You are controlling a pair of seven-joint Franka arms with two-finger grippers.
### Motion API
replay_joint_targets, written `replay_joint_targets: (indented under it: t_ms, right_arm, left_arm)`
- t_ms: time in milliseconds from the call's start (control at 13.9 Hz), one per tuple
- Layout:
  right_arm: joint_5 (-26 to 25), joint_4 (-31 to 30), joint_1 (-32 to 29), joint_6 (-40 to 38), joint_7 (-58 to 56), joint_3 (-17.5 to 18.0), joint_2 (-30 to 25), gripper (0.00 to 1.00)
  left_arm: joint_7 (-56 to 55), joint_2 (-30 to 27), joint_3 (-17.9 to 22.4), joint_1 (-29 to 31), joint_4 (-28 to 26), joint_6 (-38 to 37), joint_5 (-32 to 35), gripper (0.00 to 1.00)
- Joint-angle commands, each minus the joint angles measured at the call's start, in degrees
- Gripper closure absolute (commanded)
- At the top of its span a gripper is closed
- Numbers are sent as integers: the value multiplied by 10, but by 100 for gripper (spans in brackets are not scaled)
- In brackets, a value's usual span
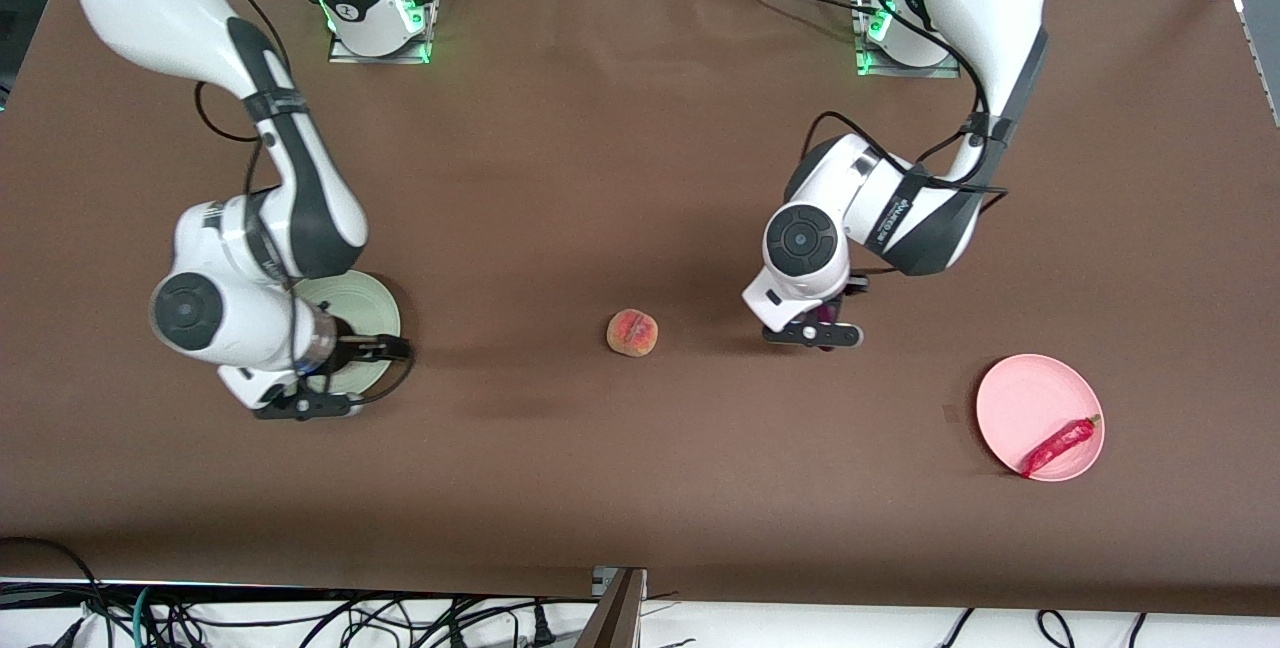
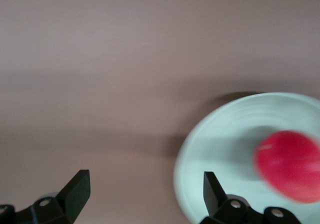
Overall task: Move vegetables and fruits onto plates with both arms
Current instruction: 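Carry the eggplant to the pink plate while the right gripper grasps the peach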
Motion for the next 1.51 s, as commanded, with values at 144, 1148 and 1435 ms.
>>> replay_joint_targets:
  t_ms: [144,1148,1435]
  right_arm:
    - [5,-7,111,98,185,3,3,0]
    - [-46,-8,324,384,389,-93,123,0]
    - [-49,-8,326,390,389,-93,132,1]
  left_arm:
    - [210,10,4,94,40,-25,86,94]
    - [522,105,62,221,49,302,180,1]
    - [523,101,62,223,47,298,178,0]
